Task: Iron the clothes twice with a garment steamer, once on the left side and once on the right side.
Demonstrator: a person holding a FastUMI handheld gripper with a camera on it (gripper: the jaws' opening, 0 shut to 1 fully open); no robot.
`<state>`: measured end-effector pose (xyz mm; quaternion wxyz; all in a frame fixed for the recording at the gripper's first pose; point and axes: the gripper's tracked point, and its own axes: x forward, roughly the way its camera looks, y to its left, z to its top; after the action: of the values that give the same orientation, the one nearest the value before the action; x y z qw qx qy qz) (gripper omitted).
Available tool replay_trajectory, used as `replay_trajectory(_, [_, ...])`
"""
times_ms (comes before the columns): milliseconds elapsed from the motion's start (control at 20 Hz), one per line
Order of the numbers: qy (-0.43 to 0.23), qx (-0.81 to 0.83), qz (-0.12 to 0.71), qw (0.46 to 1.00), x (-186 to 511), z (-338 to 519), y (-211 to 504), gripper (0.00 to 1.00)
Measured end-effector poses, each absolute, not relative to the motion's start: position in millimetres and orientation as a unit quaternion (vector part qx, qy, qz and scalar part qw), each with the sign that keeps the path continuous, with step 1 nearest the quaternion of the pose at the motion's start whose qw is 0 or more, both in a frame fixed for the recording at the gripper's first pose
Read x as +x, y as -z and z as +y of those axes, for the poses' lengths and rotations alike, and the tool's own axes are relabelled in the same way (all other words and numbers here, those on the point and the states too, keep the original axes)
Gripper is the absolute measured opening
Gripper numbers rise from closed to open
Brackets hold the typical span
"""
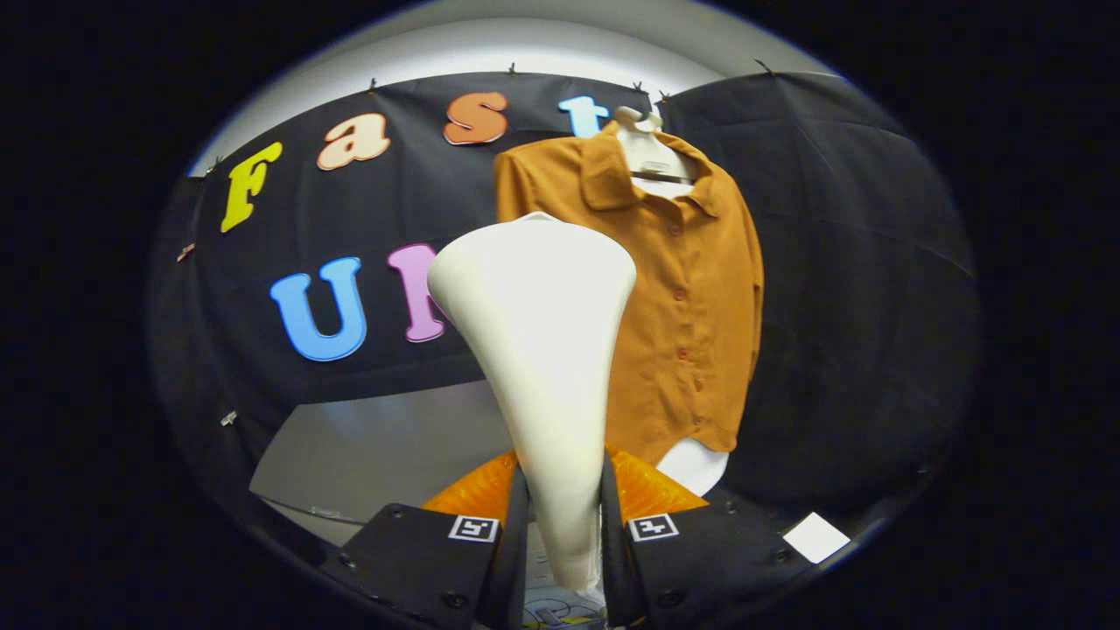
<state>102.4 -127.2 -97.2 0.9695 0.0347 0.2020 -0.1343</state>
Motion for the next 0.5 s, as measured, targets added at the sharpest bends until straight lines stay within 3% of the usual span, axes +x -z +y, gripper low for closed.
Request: replay_trajectory(500, [0.033,0.014,0.168,0.985,105,6,72,0.39])
